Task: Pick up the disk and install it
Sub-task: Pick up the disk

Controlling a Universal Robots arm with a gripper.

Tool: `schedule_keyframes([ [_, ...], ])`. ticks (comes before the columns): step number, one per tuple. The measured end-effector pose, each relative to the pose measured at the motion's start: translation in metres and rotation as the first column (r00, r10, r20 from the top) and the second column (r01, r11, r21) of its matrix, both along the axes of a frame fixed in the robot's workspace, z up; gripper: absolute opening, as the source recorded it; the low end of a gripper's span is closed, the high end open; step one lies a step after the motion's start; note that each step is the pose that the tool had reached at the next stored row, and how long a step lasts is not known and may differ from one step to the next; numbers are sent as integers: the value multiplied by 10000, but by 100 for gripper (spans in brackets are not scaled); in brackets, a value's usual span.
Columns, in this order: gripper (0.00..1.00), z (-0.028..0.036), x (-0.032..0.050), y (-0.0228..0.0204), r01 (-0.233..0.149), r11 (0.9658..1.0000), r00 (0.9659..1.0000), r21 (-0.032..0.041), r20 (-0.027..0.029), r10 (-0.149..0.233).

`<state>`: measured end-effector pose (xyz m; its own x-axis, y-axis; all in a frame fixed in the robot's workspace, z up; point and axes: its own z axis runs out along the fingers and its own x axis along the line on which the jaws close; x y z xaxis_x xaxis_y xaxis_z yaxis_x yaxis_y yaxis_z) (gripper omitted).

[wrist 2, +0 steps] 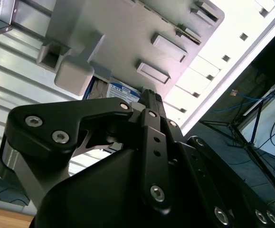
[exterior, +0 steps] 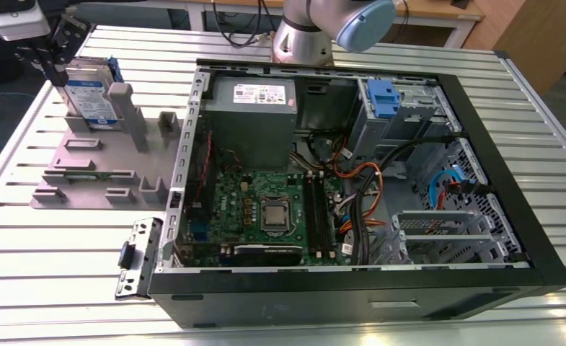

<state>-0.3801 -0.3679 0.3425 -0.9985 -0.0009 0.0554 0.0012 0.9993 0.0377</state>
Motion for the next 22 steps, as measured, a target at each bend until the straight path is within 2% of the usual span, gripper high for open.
schedule_keyframes([
  [22,10,0,0,0,-478,9989,9989,0,0,478],
])
